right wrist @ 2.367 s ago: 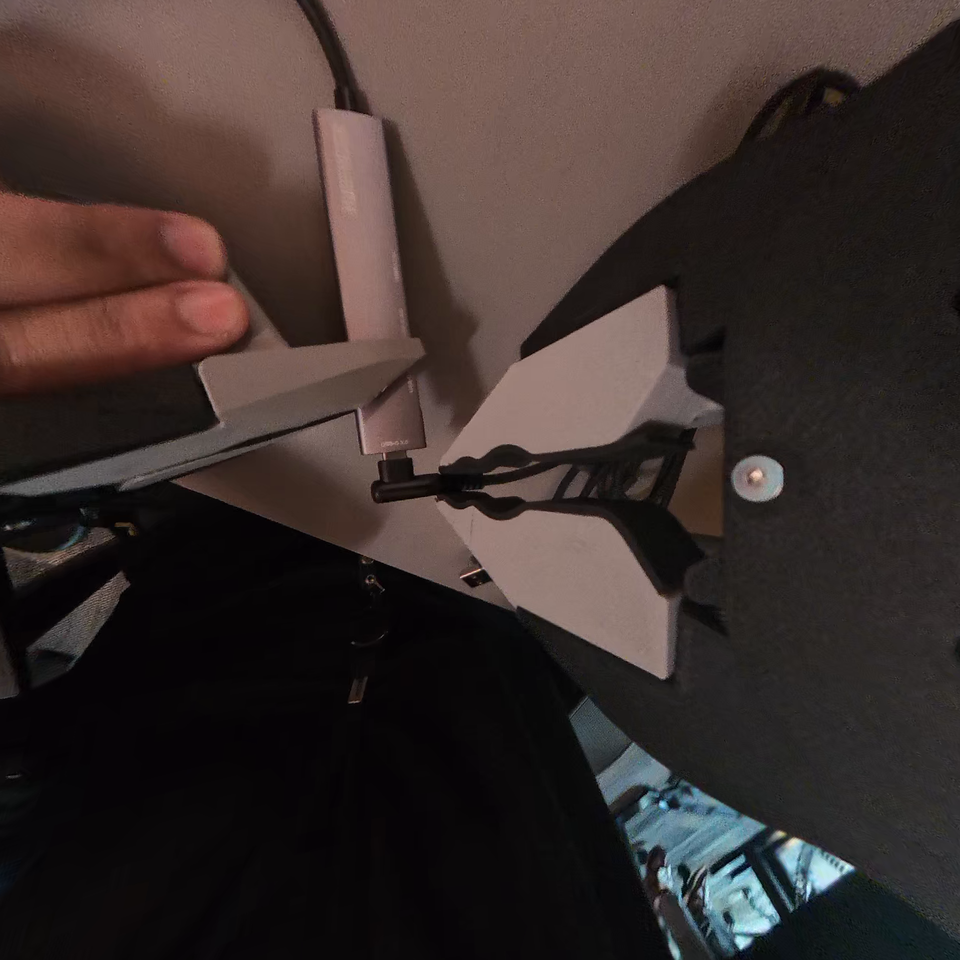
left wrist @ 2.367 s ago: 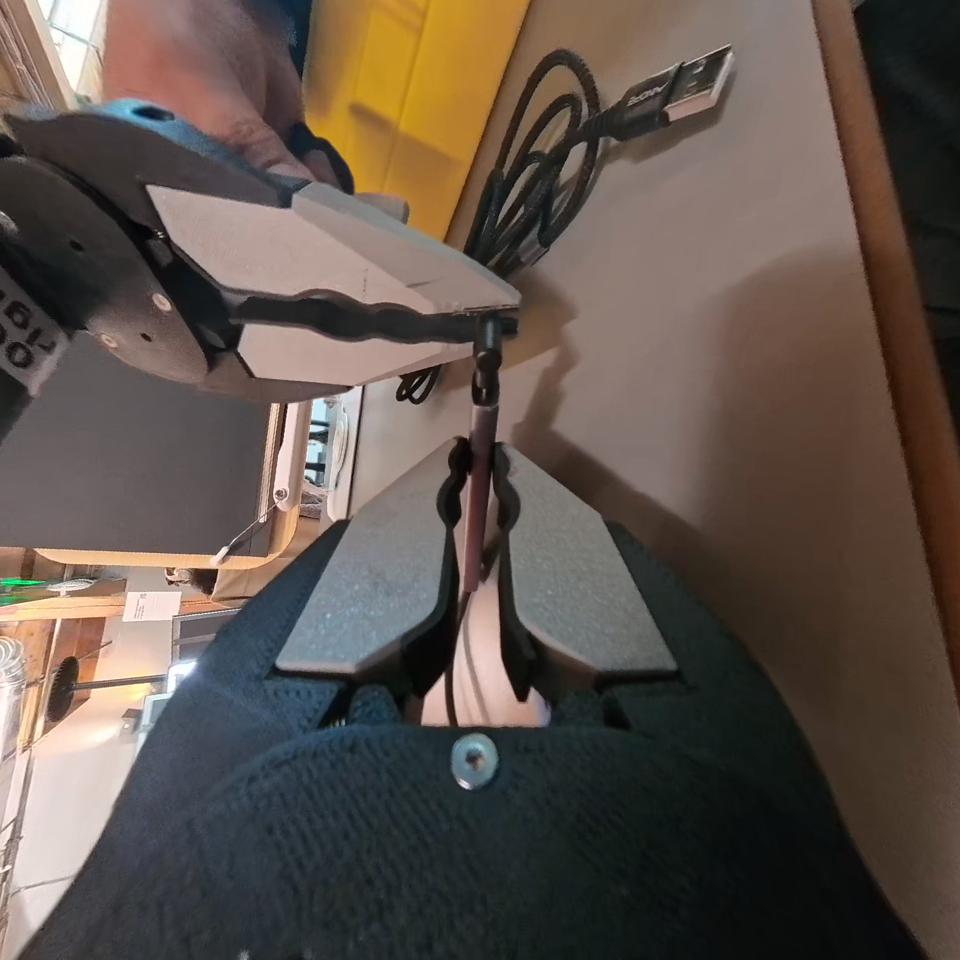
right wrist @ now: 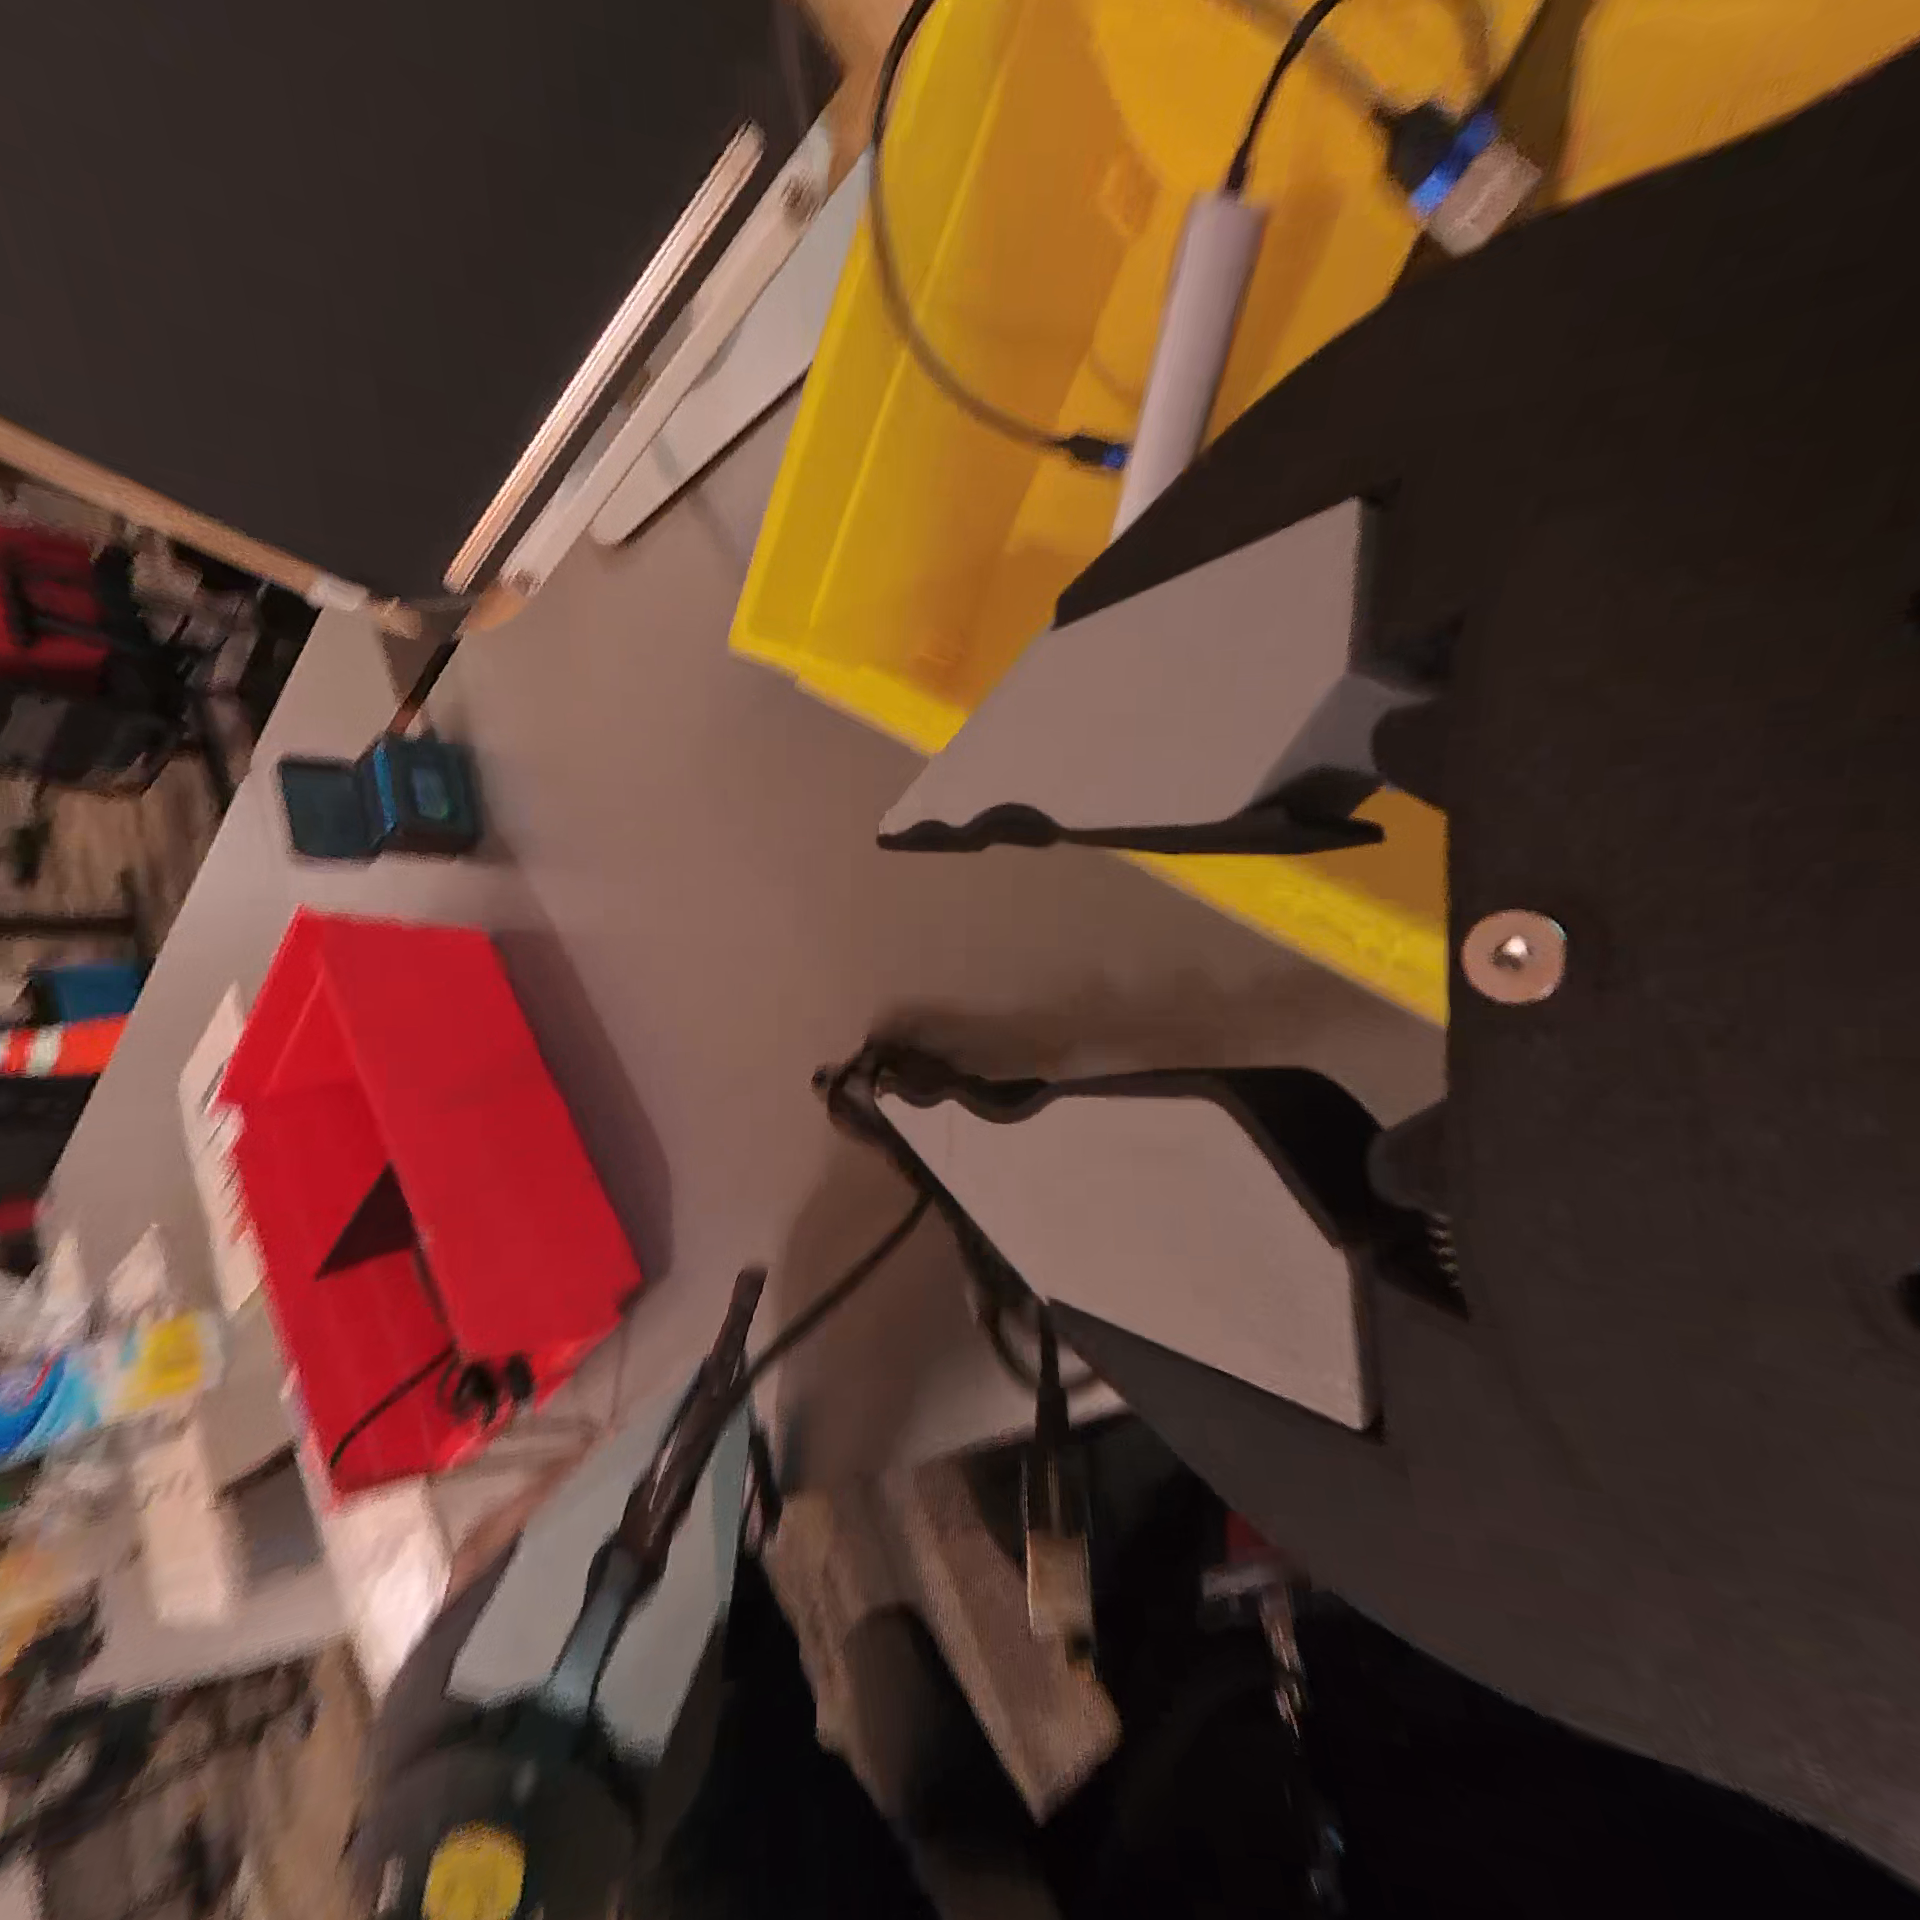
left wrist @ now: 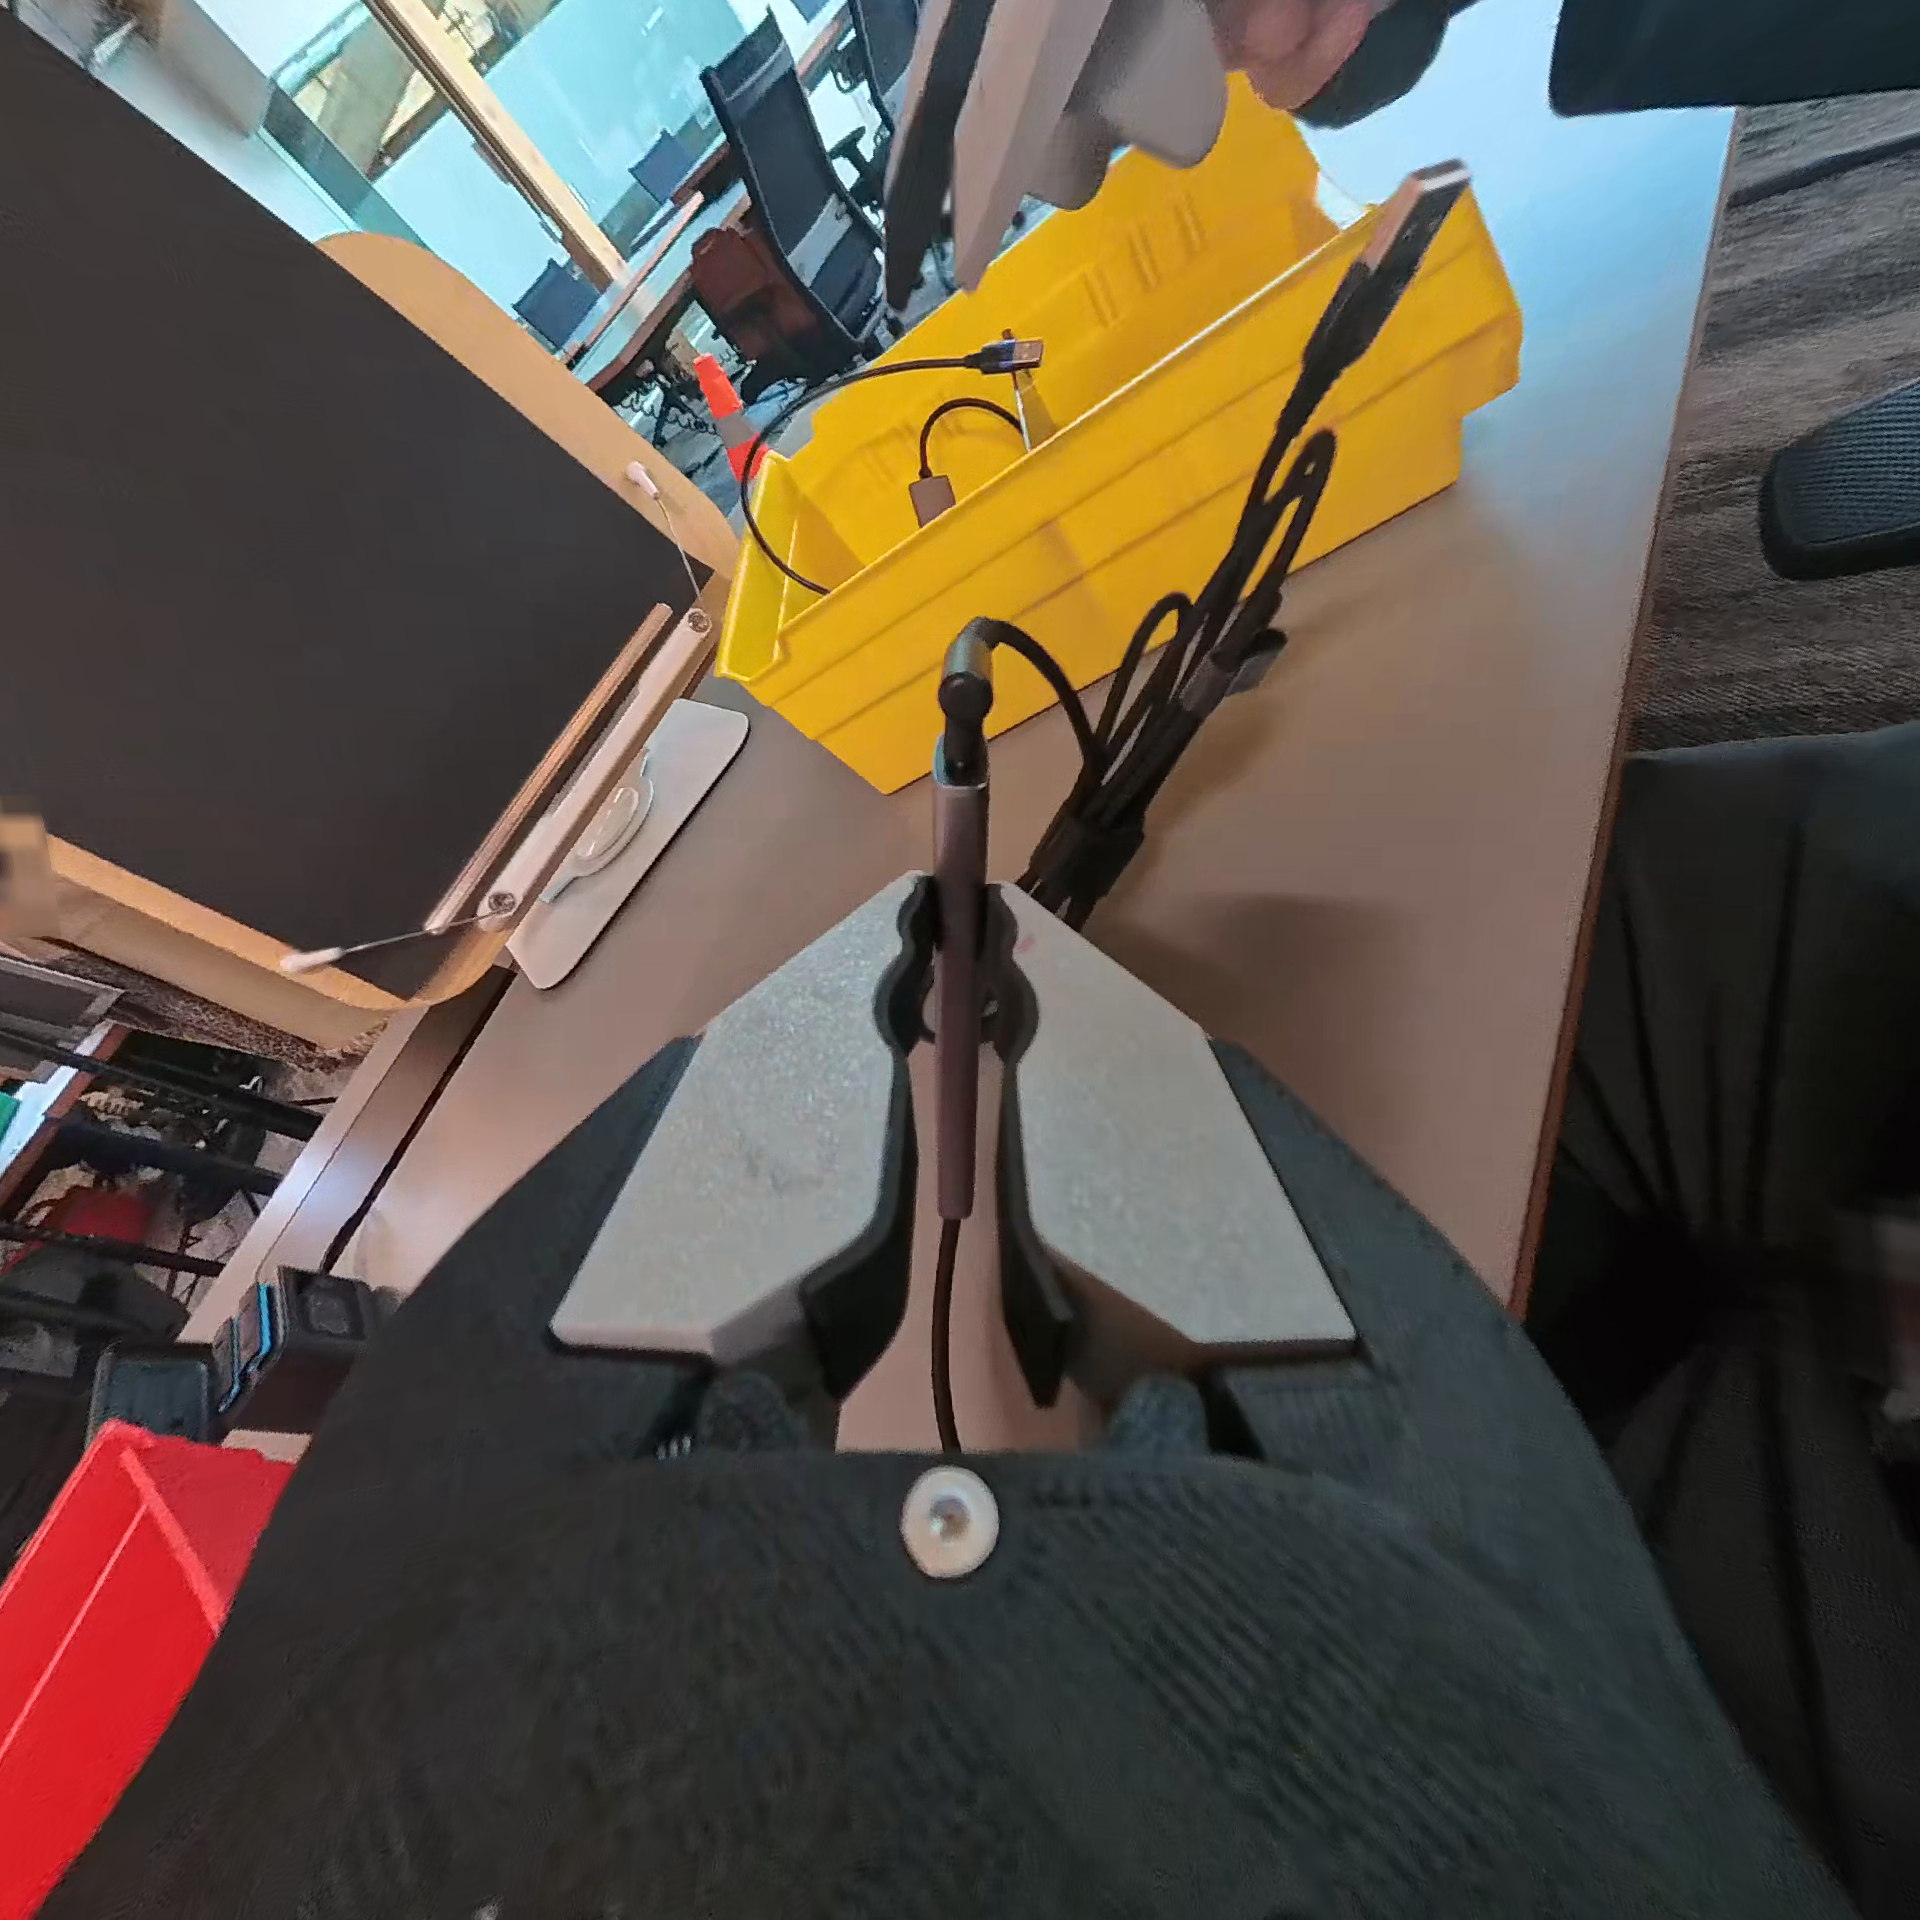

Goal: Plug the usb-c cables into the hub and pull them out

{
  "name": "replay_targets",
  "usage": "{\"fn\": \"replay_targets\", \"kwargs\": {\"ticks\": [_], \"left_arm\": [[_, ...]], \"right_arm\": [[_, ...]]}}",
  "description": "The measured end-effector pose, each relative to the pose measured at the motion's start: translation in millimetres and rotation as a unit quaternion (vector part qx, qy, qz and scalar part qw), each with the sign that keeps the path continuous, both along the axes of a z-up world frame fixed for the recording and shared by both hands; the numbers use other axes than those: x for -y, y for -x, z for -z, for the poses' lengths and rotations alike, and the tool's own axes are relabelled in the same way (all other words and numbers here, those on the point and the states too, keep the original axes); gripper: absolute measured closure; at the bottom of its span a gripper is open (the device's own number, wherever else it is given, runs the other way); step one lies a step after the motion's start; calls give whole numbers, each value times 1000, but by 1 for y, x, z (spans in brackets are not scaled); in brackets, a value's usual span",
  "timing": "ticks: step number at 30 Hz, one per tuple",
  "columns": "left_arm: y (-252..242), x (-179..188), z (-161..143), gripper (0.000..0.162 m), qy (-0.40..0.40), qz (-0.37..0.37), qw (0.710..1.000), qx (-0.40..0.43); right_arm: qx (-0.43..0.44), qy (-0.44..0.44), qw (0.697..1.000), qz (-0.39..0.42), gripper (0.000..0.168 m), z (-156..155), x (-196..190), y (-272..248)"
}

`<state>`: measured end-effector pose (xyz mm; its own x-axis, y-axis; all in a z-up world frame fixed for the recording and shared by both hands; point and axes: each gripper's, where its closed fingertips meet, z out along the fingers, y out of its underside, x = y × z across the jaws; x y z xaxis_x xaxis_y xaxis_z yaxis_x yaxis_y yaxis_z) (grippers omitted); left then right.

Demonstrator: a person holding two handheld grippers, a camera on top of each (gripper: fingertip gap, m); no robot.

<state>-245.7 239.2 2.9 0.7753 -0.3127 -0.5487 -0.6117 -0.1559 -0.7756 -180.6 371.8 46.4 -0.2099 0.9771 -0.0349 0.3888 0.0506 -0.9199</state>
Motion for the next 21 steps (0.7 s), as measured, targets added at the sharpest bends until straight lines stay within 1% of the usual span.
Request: {"fn": "replay_targets", "kwargs": {"ticks": [2, 4, 6, 8, 9, 10, 11, 13, 16, 17, 18, 19, 21], "left_arm": [[-3, -4, -2, 155, 5, 8, 1000, 1], [-9, -8, -5, 155, 8, 16, 1000, -3], [-15, -13, -6, 155, 13, 24, 1000, -5], [-21, -17, -7, 155, 16, 30, 999, -9], [-22, -19, -7, 155, 18, 30, 999, -10], [-24, -20, -7, 155, 22, 31, 999, -10], [-25, -21, -7, 155, 23, 32, 999, -6], [-21, -23, -5, 155, 34, 22, 999, 4], [-18, -24, -15, 151, 19, 25, 998, 59], [-13, -23, -23, 152, 6, 16, 997, 70], [-2, -21, -35, 157, -18, -7, 997, 74], [11, -16, -50, 157, -51, -34, 995, 75], [31, 2, -79, 154, -100, -58, 989, 93]], "right_arm": [[-17, 22, 996, -85, 126, -12, 38, 1], [-1, 15, 988, -155, 122, -12, 78, 6], [20, -29, 983, -177, 118, -4, 102, 18], [38, -80, 977, -195, 121, 7, 117, 29], [45, -99, 973, -205, 124, 11, 122, 33], [50, -113, 969, -212, 133, 15, 126, 37], [59, -125, 965, -221, 149, 18, 129, 39], [67, -151, 961, -222, 155, 20, 127, 44], [70, -167, 960, -216, 160, 9, 121, 48], [72, -168, 961, -208, 161, 1, 115, 49], [73, -173, 963, -196, 162, -8, 105, 49], [72, -175, 964, -185, 162, -18, 93, 48], [65, -169, 971, -155, 162, -44, 69, 46]]}}
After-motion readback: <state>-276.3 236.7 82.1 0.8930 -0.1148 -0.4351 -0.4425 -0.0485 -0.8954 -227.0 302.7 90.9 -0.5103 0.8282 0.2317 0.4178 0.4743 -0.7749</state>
